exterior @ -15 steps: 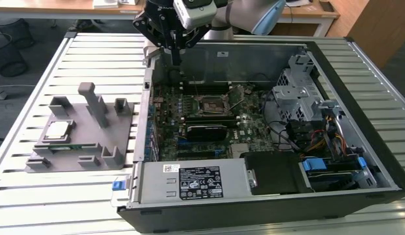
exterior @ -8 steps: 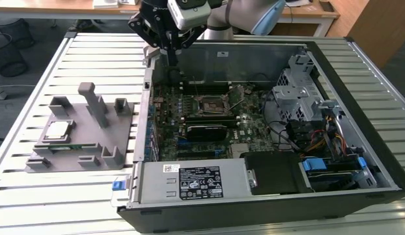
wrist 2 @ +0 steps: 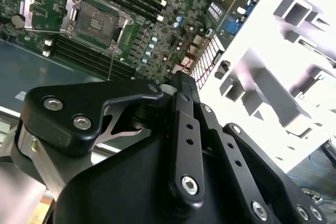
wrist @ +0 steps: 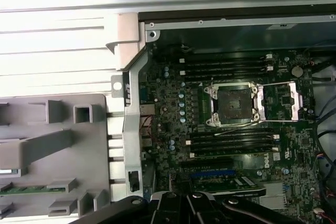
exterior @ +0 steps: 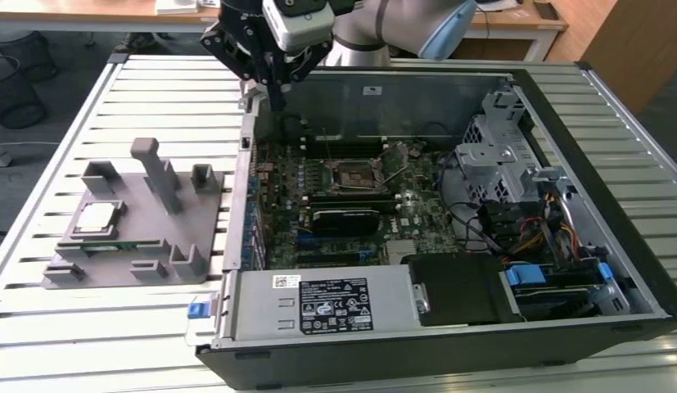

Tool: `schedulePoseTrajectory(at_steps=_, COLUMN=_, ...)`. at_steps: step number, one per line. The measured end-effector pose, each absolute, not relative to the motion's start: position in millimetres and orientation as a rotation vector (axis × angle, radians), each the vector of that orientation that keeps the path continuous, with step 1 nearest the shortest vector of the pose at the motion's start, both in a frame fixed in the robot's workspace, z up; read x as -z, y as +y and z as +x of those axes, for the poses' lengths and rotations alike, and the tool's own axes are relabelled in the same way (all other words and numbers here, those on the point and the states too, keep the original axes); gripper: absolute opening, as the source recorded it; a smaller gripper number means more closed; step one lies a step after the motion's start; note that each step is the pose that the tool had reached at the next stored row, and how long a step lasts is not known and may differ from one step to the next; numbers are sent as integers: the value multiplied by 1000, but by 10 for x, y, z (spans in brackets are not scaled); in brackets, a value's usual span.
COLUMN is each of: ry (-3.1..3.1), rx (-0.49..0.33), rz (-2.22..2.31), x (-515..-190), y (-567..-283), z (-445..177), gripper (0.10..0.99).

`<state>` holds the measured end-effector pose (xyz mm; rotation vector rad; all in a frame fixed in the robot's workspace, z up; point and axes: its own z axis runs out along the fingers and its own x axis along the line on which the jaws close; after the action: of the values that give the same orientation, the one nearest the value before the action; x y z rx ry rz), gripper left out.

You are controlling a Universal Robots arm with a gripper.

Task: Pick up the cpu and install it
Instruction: 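Reach for the cpu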

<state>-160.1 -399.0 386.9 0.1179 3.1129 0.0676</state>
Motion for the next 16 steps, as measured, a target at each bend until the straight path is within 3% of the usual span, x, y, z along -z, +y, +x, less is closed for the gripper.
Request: schedulePoseTrajectory(at_steps=16, ry=3113, rx=-68, rz=118, x=-3845, y=-3989, z=-1870, gripper=106)
